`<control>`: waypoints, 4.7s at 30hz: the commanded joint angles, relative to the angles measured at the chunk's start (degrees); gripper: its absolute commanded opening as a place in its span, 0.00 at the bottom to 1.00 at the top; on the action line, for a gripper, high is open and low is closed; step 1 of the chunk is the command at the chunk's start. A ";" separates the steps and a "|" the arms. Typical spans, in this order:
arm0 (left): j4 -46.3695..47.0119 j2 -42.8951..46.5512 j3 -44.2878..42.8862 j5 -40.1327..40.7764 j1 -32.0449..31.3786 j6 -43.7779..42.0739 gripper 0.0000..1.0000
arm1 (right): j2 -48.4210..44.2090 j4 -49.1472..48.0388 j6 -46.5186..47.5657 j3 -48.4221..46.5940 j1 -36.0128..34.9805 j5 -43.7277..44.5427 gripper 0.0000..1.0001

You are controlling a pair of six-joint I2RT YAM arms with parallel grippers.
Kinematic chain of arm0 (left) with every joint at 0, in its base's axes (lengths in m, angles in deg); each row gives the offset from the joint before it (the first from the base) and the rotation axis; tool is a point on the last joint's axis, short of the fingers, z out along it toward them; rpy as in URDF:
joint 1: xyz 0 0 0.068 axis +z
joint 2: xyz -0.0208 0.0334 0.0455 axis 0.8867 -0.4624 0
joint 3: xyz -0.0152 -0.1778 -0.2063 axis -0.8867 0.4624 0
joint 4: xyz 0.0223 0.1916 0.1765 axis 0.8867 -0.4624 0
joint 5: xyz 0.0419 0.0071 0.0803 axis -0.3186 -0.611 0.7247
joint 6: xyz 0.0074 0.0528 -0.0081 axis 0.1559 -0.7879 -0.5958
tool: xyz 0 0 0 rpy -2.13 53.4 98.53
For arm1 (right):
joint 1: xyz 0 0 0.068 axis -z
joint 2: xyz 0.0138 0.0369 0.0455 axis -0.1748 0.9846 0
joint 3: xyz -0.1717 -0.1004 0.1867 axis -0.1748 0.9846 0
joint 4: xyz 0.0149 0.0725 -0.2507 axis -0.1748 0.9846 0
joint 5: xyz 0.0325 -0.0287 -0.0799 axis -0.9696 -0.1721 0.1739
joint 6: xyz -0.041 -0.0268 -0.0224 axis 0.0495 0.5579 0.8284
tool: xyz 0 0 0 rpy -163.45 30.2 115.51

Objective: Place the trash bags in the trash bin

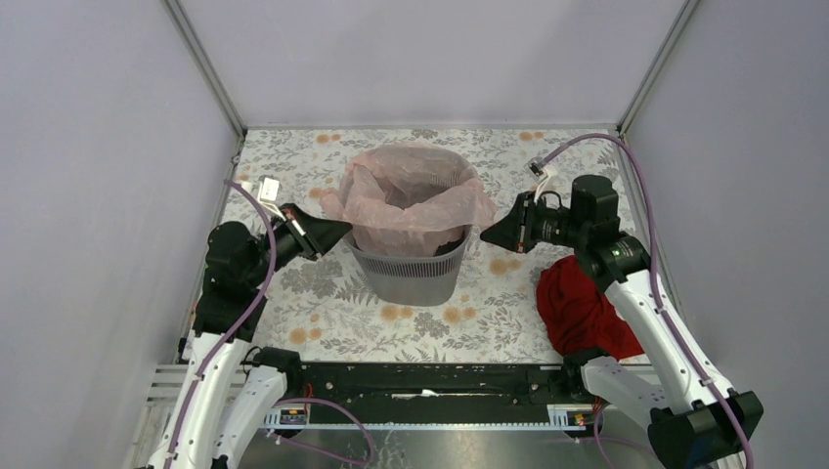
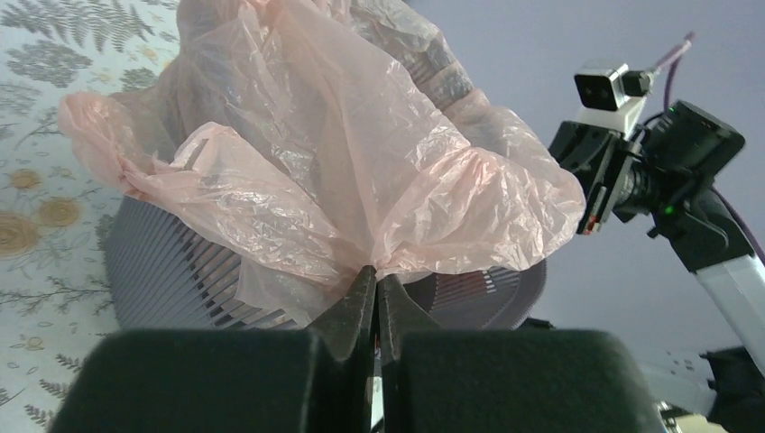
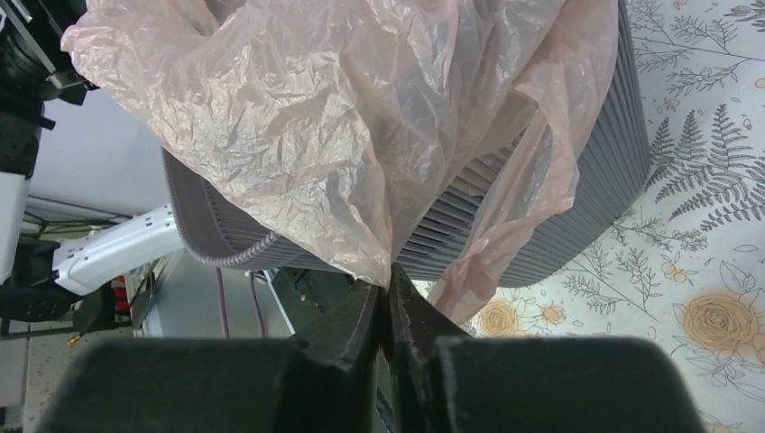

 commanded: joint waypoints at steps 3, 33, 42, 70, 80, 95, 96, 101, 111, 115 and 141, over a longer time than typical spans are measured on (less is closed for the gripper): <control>-11.32 -4.00 -4.59 9.91 -0.24 -3.64 0.03 | 2.20 -5.93 -3.64 -1.61 0.03 1.84 0.13; -21.57 2.60 -4.35 8.52 -0.24 -5.35 0.00 | 0.87 2.38 2.52 -3.20 0.03 -7.53 0.26; -23.45 3.51 -4.56 10.01 -0.23 -5.70 0.00 | -0.12 3.50 3.43 -3.11 -0.10 -10.03 0.34; -18.37 -1.28 -13.03 16.85 -0.24 1.26 0.52 | -0.68 5.63 5.14 -4.39 -0.12 -6.26 0.40; -18.91 -2.31 -11.95 13.71 -0.24 0.12 0.32 | 0.12 5.44 5.18 -4.98 -0.15 -6.42 0.40; -20.17 0.51 -11.07 13.40 -0.24 -1.64 0.00 | 0.32 5.21 5.05 -5.22 -0.15 -8.41 0.40; -20.47 0.70 -10.68 13.06 -0.24 -1.72 0.00 | 0.26 5.17 4.95 -5.14 -0.12 -9.31 0.40; -23.23 2.42 -8.13 12.17 -0.19 -1.81 0.00 | -0.54 3.76 4.80 -3.82 -0.85 -11.77 0.42; -23.02 6.69 -4.46 5.71 -0.23 -2.00 0.00 | 0.44 2.64 5.27 -2.37 -3.22 -13.13 0.41; -22.69 6.55 -2.83 4.10 -0.24 -1.93 0.00 | 1.00 4.01 5.92 -2.86 -4.01 -13.07 0.42; -24.82 3.68 -0.10 4.97 -0.24 -7.16 0.00 | -2.89 -8.50 -4.98 2.03 -4.51 -3.42 0.57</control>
